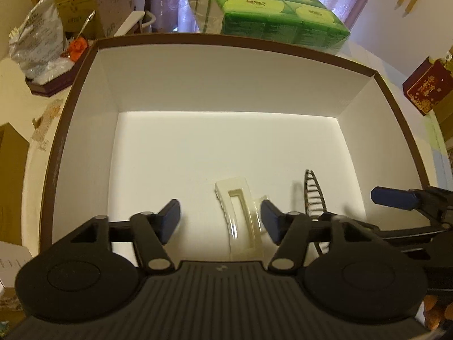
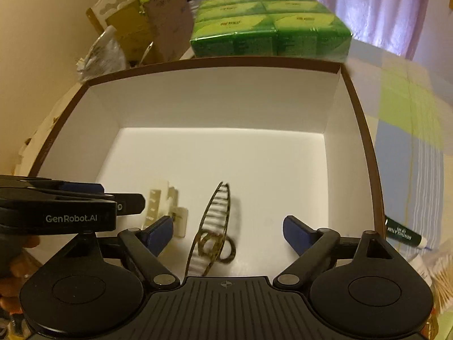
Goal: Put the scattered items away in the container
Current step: 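Open left tool to drop claw clip while right tool drops coil clip in box, then withdraw both tools from the box back toward the remaining items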
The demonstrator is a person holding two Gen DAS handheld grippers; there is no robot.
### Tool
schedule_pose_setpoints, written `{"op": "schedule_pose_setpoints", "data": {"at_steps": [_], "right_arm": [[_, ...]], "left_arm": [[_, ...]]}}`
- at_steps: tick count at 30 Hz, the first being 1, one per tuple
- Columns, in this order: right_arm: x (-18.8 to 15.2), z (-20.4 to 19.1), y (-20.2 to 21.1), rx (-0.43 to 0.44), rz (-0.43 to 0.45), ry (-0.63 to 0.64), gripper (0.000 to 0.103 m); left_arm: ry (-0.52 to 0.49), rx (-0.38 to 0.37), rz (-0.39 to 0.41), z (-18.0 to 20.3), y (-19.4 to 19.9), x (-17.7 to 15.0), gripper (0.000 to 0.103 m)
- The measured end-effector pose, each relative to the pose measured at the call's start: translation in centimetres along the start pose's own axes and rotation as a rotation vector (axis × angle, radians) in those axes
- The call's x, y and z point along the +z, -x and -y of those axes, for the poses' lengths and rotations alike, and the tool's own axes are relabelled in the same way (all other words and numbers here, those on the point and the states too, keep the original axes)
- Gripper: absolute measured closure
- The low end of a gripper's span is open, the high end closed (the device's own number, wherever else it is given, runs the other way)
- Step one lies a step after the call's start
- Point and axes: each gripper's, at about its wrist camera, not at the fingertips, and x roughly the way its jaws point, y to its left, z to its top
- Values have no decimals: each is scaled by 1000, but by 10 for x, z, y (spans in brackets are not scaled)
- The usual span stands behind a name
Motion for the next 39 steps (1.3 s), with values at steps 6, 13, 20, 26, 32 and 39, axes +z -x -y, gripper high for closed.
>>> {"op": "schedule_pose_setpoints", "data": {"at_steps": [6, 13, 20, 26, 32, 39], "right_arm": [[-3, -2, 4, -6, -27, 25, 12], [-7, -8, 8, -29, -20, 62, 3], [-9, -15, 28, -24, 39, 90, 2], [-15, -18, 48, -30, 90, 102, 2], [-24, -16, 65, -45, 123, 110, 2], [-38, -10, 87, -36, 157, 115, 2]], "left_arm": [[-21, 25, -6, 3, 3, -7, 33], [-51, 100, -19, 4, 10, -13, 10], [-93, 135, 30, 11, 30, -15, 6], [-97, 139, 69, 19, 49, -20, 5], [-102, 141, 97, 29, 64, -28, 4], [-98, 150, 123, 40, 80, -44, 4]]}}
